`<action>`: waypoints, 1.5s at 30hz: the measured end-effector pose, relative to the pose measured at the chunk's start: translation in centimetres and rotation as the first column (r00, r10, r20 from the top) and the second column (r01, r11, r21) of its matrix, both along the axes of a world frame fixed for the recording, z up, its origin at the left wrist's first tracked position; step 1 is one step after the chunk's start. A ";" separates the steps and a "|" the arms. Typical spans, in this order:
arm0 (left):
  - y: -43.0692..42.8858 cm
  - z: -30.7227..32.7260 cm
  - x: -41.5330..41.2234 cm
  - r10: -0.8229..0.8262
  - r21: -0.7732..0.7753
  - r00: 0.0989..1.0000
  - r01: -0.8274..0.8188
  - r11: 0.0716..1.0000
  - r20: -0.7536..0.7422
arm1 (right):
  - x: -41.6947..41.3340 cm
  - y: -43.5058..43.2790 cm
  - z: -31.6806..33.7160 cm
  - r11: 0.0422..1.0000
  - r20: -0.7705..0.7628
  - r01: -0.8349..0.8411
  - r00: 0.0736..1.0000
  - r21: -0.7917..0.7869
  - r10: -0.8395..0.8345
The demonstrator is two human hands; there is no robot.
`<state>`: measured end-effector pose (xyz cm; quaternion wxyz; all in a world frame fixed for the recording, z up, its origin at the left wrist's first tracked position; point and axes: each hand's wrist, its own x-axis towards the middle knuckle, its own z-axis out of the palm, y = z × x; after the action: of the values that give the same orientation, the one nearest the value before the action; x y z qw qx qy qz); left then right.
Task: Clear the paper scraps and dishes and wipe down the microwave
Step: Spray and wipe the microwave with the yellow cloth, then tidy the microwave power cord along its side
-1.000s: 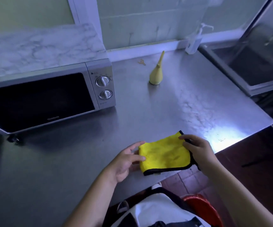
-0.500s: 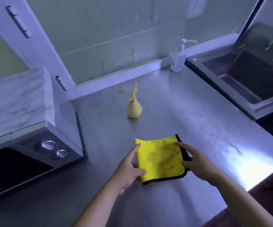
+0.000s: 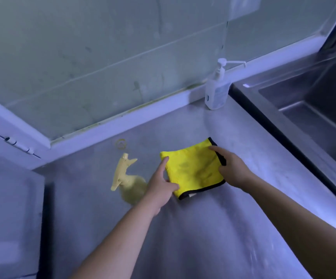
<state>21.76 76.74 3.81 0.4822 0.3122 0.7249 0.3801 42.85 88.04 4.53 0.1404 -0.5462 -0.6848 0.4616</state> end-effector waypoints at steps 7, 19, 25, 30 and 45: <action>13.3 0.7 -3.5 0.041 0.009 0.994 -0.040 0.999 -0.104 | -6.0 12.9 -0.1 0.990 0.002 -0.022 1.000 0.140 0.022; 16.9 -6.6 -3.8 -0.583 -0.515 0.466 0.278 0.811 -0.666 | -11.6 15.1 -10.2 0.916 0.576 -0.322 0.806 0.238 0.134; 15.8 -2.2 -2.9 -0.554 -0.481 0.488 0.278 0.831 -0.675 | -12.5 15.0 -8.1 0.950 0.647 -0.299 0.743 0.089 0.174; 5.6 0.9 1.3 -0.339 -0.096 0.830 0.333 0.938 -0.442 | -11.9 8.2 -4.7 0.988 0.490 -0.082 0.871 0.129 0.008; -44.5 3.1 -5.2 0.589 -0.113 0.773 -0.580 0.807 0.235 | -12.6 -41.4 5.1 0.999 -0.258 0.020 0.966 -0.036 -0.029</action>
<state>16.55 32.27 6.89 0.4357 0.0111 0.7229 0.5361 30.22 46.59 9.58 0.2250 -0.4922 -0.6460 0.5383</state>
